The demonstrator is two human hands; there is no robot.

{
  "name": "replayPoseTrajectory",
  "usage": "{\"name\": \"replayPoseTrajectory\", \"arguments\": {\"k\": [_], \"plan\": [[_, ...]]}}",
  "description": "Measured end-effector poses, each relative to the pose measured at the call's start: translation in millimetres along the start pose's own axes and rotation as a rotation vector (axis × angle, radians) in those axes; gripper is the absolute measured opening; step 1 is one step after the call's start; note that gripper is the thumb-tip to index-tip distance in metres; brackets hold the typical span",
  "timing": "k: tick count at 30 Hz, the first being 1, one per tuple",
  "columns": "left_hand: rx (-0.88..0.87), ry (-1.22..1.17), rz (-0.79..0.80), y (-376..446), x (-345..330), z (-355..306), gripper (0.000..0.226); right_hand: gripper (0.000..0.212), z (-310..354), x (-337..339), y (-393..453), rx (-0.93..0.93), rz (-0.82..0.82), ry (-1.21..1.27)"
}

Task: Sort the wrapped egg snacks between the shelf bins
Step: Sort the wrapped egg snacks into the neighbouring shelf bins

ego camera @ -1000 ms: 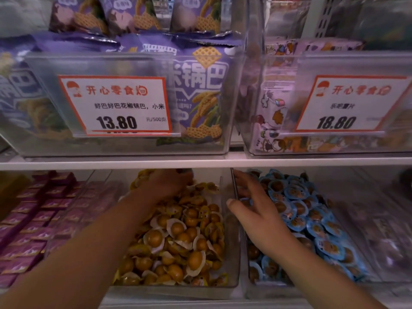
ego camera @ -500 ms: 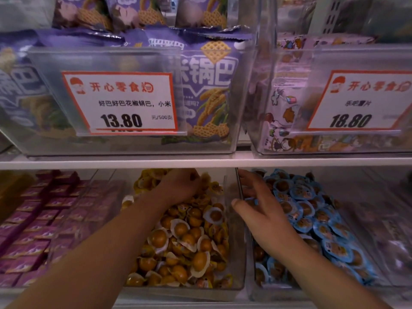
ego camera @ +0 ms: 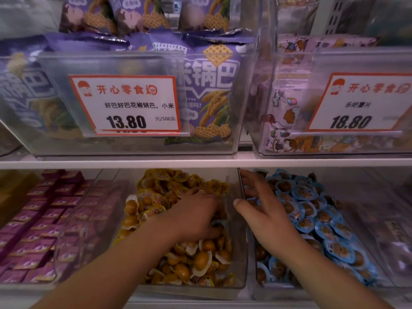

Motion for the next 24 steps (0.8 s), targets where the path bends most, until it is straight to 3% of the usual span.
{"name": "replayPoseTrajectory", "arguments": {"k": [4,6,10,13,16,19,22,24], "plan": [[0.080,-0.213,-0.243,-17.3,8.0,4.4,0.019,0.066,0.5,0.0,0.1,-0.001,0.001,0.006],[0.135,-0.282,-0.290,-26.0,11.2,7.7,0.020,0.066,1.7,0.5,-0.2,0.000,0.003,-0.004],[0.160,-0.113,-0.186,-35.1,7.8,10.1,0.025,0.065,2.4,1.5,-1.3,-0.016,0.012,-0.012],[0.162,-0.036,-0.188,-32.6,5.5,3.0,0.042,0.064,2.4,1.1,-2.4,-0.012,0.006,-0.015],[0.122,0.137,-0.018,-16.9,1.1,-5.9,0.066,0.067,2.1,0.7,-2.0,-0.013,-0.006,-0.030],[0.185,0.209,0.099,-3.6,-3.3,-6.0,0.074,0.062,1.9,0.1,-1.0,-0.005,0.003,-0.033],[0.182,0.210,0.028,-4.4,-3.5,-0.4,0.066,0.066,0.6,0.7,-0.1,-0.002,0.003,-0.037],[0.174,0.128,-0.111,-12.7,2.5,1.2,0.053,0.065,0.0,2.0,0.2,0.002,0.014,-0.042]]}}
Point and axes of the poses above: each hand's wrist, its own y-axis towards the middle knuckle, its own x-axis out of the back of the hand, z = x × y, the point moved 1 cm from there along y, towards the middle knuckle, and after that the axes turned 4 degrees about -z, right-handed, at the moved point
